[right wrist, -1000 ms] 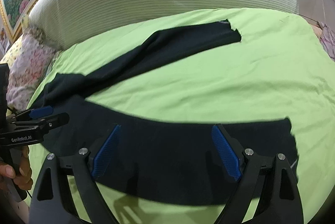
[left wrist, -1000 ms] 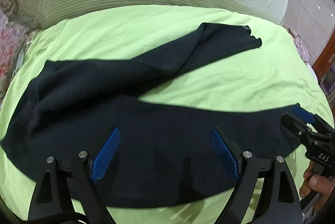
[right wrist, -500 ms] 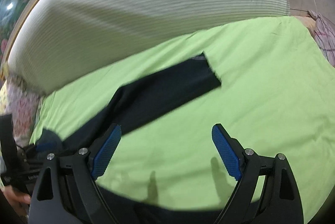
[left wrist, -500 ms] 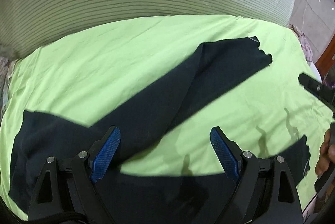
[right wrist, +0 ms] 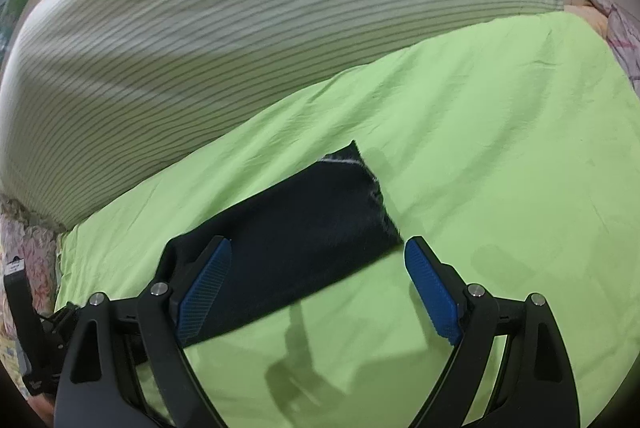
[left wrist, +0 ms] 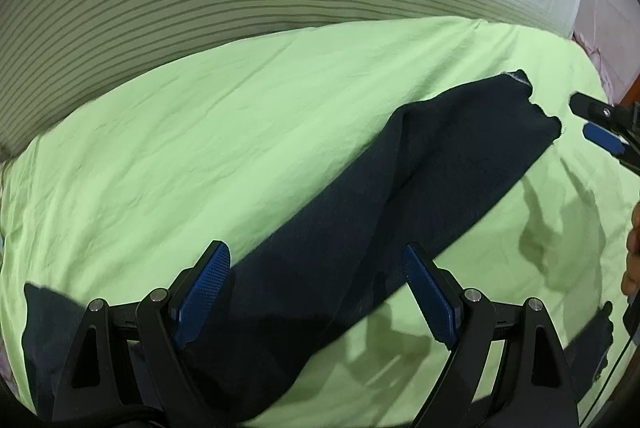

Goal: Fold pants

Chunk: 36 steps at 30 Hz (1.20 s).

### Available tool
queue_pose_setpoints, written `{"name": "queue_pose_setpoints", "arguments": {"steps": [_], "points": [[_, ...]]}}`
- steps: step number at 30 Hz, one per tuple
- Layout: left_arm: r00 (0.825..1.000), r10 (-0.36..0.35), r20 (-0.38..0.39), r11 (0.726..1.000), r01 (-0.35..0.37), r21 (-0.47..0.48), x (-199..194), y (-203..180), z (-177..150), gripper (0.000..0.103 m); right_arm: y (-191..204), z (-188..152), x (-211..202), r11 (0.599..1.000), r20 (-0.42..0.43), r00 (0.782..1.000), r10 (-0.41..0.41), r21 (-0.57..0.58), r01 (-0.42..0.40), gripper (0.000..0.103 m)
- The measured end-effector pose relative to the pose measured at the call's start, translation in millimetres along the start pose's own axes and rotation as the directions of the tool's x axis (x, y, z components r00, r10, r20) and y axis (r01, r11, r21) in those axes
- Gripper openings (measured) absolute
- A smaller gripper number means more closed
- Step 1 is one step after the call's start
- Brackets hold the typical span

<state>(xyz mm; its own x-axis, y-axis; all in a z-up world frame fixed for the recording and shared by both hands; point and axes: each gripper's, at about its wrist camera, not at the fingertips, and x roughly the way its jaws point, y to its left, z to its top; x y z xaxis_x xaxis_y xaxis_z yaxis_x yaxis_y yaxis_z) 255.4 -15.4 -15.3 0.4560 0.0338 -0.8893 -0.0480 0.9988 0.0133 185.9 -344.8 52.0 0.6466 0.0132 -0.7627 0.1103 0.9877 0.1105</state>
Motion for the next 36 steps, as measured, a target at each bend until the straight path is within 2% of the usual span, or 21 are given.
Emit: {"name": "queue_pose_setpoints", "arguments": {"steps": [7,11,13,15,18,19,20,21,23,25,31,36], "points": [[0.999,0.007,-0.048,1.0,-0.006,0.024,32,1,22,0.086,-9,24,35,1.0,-0.025,0.999,-0.027,-0.009,0.027,0.089],[0.995,-0.059,-0.076,0.998,0.058,-0.013,43,19,26,0.072,-16,40,52,0.999,-0.042,0.998,-0.036,-0.002,0.036,0.088],[0.99,-0.105,-0.091,0.994,0.101,-0.042,47,30,27,0.061,-19,47,63,1.0,-0.064,0.998,-0.027,0.001,0.027,0.087],[0.985,-0.143,-0.095,0.988,0.137,-0.069,49,38,29,0.056,-20,51,77,0.999,-0.104,0.994,-0.04,-0.015,0.039,0.079],[0.979,-0.178,-0.095,0.982,0.17,-0.083,51,44,30,0.04,-19,52,91,0.999,-0.149,0.988,-0.032,-0.044,0.025,0.06],[0.978,-0.186,-0.095,0.981,0.179,-0.08,51,45,32,0.034,-18,53,91,0.999,-0.149,0.989,-0.022,-0.048,0.015,0.044],[0.977,-0.192,-0.095,0.98,0.185,-0.076,49,44,34,0.031,-18,53,90,0.999,-0.144,0.989,-0.009,-0.044,0.003,0.023],[0.975,-0.199,-0.094,0.979,0.193,-0.07,47,45,36,0.025,-19,54,87,0.999,-0.142,0.99,0.011,-0.031,-0.016,0.015],[0.973,-0.214,-0.092,0.976,0.209,-0.062,43,45,38,0.02,-22,52,73,0.999,-0.118,0.992,0.042,-0.005,-0.043,0.01],[0.966,-0.245,-0.088,0.969,0.239,-0.067,35,52,37,0.016,-22,49,61,0.997,-0.106,0.992,0.071,-0.003,-0.071,0.009],[0.948,-0.313,-0.053,0.95,0.311,-0.038,6,55,30,0.012,-24,38,21,0.99,-0.079,0.988,0.136,-0.027,-0.138,0.007],[0.928,-0.371,-0.029,0.929,0.371,-0.01,-27,55,8,0.012,-35,17,-16,0.984,-0.057,0.983,0.177,-0.011,-0.178,0.007]]}}
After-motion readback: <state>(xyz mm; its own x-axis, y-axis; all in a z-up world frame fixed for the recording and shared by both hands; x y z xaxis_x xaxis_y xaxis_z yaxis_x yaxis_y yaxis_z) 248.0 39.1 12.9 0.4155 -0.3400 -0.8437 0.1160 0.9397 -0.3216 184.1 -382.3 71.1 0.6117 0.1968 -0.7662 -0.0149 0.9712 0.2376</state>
